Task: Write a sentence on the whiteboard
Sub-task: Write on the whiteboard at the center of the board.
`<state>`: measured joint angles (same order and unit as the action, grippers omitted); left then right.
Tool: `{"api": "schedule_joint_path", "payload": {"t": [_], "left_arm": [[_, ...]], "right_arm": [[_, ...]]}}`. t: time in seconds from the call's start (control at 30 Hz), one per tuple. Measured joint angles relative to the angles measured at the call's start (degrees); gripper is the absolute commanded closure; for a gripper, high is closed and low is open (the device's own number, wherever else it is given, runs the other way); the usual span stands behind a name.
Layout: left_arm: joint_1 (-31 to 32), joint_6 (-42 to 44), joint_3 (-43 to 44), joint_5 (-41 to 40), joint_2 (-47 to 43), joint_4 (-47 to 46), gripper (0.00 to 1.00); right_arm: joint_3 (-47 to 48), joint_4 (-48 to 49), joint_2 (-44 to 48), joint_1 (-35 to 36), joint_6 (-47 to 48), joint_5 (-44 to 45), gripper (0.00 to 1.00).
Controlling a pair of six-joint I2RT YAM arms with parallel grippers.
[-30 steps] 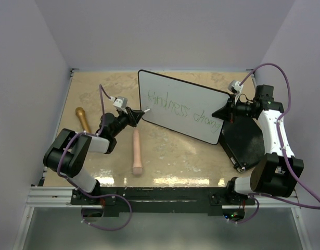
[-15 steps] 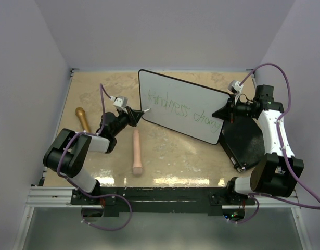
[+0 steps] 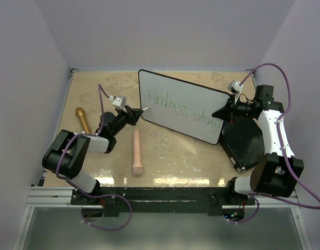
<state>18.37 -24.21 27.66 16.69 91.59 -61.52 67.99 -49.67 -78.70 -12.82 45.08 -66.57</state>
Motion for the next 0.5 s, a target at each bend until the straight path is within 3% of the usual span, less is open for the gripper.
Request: {"api": "schedule_joint_path", "payload": {"t": [0.5], "left_arm": [[-0.9,-0.2,-3.0,-0.2,-3.6,-0.3,1.0]], "right_arm": [[0.0,0.0,0.0,0.0,0.2,0.0,1.0]]}}
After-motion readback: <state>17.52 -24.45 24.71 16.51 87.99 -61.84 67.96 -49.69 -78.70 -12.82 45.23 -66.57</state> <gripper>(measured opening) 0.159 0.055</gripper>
